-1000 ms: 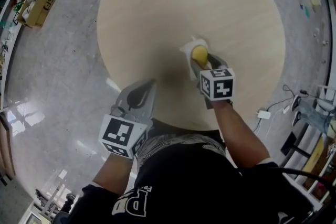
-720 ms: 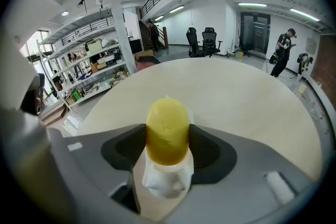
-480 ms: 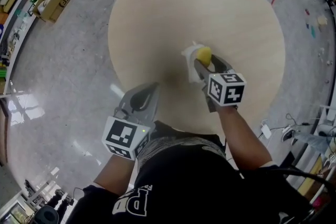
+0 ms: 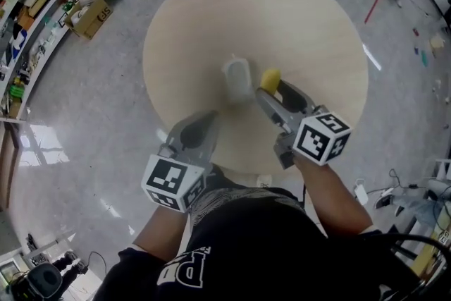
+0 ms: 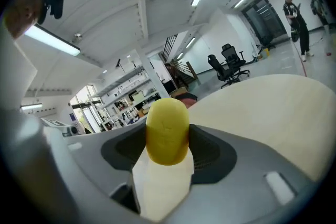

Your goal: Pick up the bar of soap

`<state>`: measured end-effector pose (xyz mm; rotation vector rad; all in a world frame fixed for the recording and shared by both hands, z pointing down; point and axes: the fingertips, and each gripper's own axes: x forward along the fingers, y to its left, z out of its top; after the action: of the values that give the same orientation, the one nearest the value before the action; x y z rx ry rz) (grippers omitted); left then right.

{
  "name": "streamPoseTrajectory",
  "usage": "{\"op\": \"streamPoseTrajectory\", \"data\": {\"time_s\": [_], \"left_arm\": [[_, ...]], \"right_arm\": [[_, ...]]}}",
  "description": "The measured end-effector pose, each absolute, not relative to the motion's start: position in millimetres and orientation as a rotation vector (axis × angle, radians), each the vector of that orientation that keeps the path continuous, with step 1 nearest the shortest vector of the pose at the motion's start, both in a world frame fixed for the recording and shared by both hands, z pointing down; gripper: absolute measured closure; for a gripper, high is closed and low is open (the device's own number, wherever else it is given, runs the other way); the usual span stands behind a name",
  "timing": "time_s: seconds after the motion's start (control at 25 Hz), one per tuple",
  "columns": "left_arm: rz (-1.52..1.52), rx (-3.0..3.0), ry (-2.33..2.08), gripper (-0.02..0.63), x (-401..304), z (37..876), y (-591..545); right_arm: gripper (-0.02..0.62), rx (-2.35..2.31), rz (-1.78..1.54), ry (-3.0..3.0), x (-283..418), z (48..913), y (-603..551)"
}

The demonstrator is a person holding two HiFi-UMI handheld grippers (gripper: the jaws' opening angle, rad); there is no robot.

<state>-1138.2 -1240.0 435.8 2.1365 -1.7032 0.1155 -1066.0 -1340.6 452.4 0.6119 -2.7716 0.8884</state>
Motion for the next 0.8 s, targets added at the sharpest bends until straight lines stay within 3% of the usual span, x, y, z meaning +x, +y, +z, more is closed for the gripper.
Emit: {"op": "streamPoseTrajectory", "data": {"time_s": [0.44, 0.8], "left_arm": [[0.001, 2.085, -1.898, 0.598, -1026, 393, -1200], [-0.038, 2.056, -1.887, 0.598, -1018, 365, -1182]], "right_arm": [[0.331, 0.342, 1.055, -2.933, -925, 388, -1290], [0.331, 0.278, 1.148, -3.007, -901, 354, -1280]]}}
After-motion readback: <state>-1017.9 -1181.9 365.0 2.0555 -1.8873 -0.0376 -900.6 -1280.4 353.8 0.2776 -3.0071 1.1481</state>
